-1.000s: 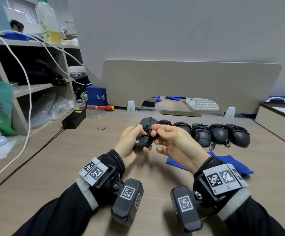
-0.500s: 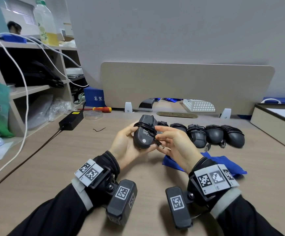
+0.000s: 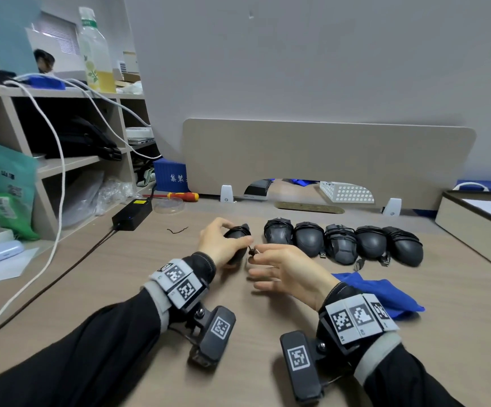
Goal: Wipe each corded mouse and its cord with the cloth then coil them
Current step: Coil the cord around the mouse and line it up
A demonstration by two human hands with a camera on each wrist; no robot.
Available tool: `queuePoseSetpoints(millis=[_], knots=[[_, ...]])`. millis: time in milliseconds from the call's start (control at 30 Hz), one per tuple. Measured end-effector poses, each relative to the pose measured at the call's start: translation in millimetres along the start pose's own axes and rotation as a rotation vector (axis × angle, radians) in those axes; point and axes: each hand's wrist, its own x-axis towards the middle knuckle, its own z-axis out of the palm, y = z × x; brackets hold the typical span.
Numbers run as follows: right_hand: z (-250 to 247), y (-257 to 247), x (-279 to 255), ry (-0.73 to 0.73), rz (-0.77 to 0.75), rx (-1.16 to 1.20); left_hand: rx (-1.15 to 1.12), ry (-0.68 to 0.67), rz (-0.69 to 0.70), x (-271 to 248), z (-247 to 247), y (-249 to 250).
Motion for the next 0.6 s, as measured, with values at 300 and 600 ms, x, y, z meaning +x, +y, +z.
queuePoseSetpoints(millis=[300, 600], knots=[[-13, 0, 6, 0.097, -0.006, 0.029, 0.581, -0.078, 0.099, 26, 19, 22], [-25, 2, 12, 0.216, -0.053, 0.117, 0.577, -0.066, 0.146, 58, 37, 25]])
